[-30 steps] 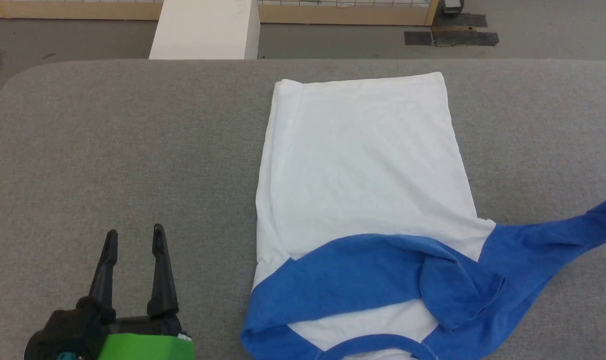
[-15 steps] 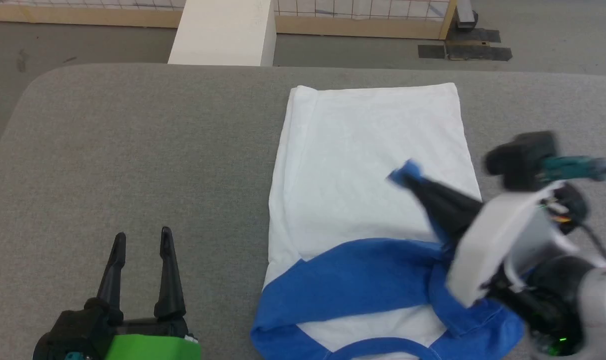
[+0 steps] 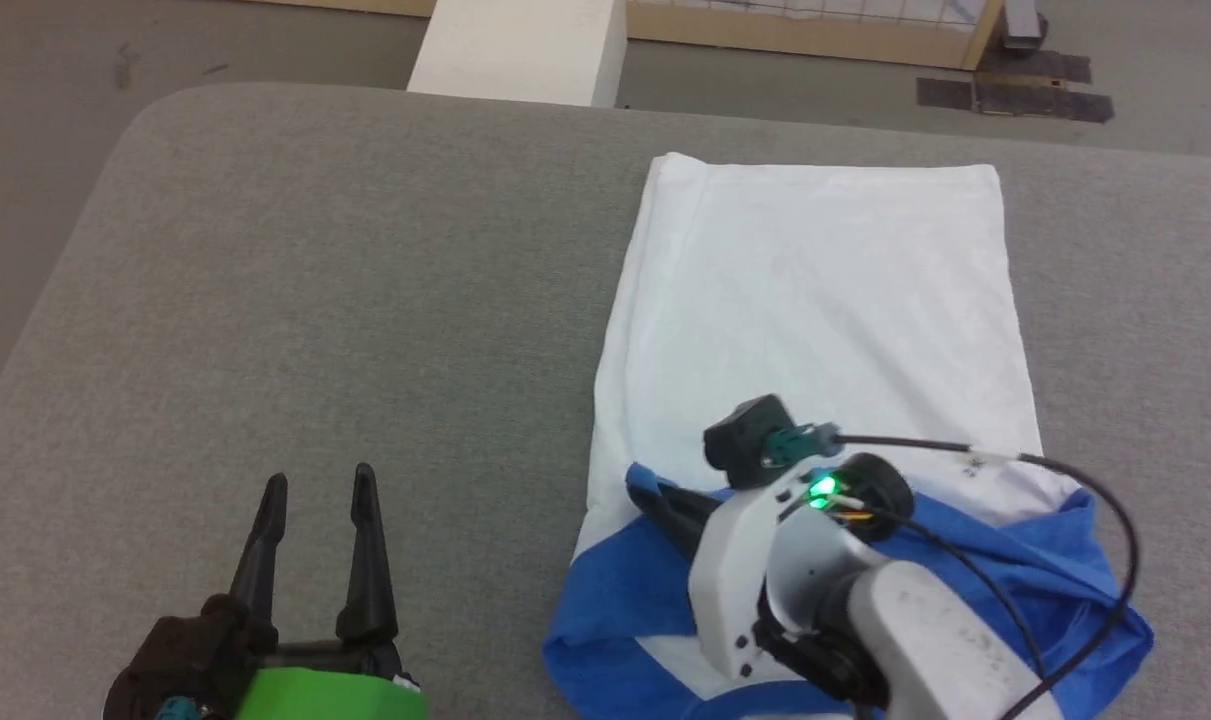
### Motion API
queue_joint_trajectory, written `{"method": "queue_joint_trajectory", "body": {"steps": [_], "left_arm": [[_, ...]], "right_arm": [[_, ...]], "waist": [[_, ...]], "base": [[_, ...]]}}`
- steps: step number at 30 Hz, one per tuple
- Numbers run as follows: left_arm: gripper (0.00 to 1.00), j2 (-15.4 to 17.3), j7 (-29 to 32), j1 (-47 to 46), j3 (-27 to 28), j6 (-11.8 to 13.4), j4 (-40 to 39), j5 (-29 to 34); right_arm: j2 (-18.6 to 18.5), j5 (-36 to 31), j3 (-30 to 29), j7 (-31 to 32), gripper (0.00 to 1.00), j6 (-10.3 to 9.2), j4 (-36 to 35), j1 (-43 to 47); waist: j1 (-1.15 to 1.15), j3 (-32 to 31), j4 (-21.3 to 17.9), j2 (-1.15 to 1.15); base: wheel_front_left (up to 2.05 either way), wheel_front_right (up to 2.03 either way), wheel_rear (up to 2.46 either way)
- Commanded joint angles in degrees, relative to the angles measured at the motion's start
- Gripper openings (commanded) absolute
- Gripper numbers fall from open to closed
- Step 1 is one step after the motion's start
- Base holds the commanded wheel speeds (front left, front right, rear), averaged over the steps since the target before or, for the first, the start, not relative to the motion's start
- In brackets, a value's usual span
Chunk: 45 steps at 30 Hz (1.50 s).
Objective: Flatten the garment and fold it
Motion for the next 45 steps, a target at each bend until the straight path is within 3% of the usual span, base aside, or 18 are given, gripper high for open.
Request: {"method": "queue_joint_trajectory", "body": {"steps": [1,5,7,11,17,21,27,32,38,42,45], "left_arm": [[1.0,-0.4,-0.4,-1.2,-0.1,-0.3,0.3,-0.2],[1.0,-0.5,-0.6,-1.6,-0.4,-0.6,1.2,-0.3],[1.0,-0.7,-0.6,-1.9,-0.7,-0.7,1.5,-0.3],[1.0,-0.7,-0.7,-2.5,-0.9,-0.9,2.2,-0.4],[1.0,0.0,-0.8,-2.8,-0.4,-0.9,2.2,-0.3],[1.0,0.4,-0.7,-2.9,0.0,-0.9,1.8,-0.6],[1.0,1.2,-0.2,-2.8,0.7,-0.5,1.1,-0.7],[1.0,2.3,-0.4,-2.3,1.2,-0.2,0.7,0.2],[1.0,3.6,-1.3,0.0,1.8,0.7,1.2,2.3],[1.0,3.3,-2.1,2.9,1.5,1.2,2.1,3.3],[1.0,1.7,-2.5,4.6,1.6,1.7,2.9,2.8]], "right_arm": [[0.6,-0.9,0.6,-1.9,0.0,-0.09,2.9,-1.5],[1.5,-2.6,2.2,-6.7,0.04,-0.09,12.7,-3.6],[1.6,-3.1,2.6,-8.3,1.0,-0.09,16.4,-4.4],[1.7,-0.2,4.6,-11.9,1.0,-0.09,19.6,-6.2],[1.7,4.6,2.9,-12.7,1.0,-0.09,16.6,-9.2],[-0.1,3.5,-3.3,-12.4,1.0,-0.09,11.0,-9.6],[-4.1,-1.4,-18.6,-11.8,1.0,-0.09,-1.6,-4.1],[-3.2,-8.1,-30.5,-12.4,1.0,-0.09,-14.0,4.8],[0.0,-16.4,-39.0,-17.3,1.0,-0.09,-24.1,16.7],[1.5,-18.7,-42.4,-22.2,1.0,-0.09,-25.6,24.2],[1.7,-15.3,-44.6,-25.6,1.0,-0.09,-23.9,28.3]], "waist": [[0.0,0.0,1.3,0.0],[0.0,-0.2,2.2,0.0],[0.0,-0.4,2.5,0.0],[0.0,-0.9,2.6,0.0],[0.0,-1.7,0.3,0.0],[0.0,-2.3,-1.9,0.0],[0.0,-2.7,-4.9,0.0],[0.0,-2.2,-6.9,0.0],[0.0,-2.0,-8.6,0.0],[0.0,-2.3,-9.0,0.0],[0.0,-2.7,-9.1,0.0]], "base": [[0.0,0.0,0.0],[0.0,0.0,0.0],[0.0,0.0,0.0],[0.0,0.0,0.0],[0.0,0.0,0.0],[0.0,0.0,0.0],[0.0,0.0,0.0],[0.0,0.0,0.0],[0.0,0.0,0.0],[0.0,0.0,0.0],[0.0,0.0,0.0]]}}
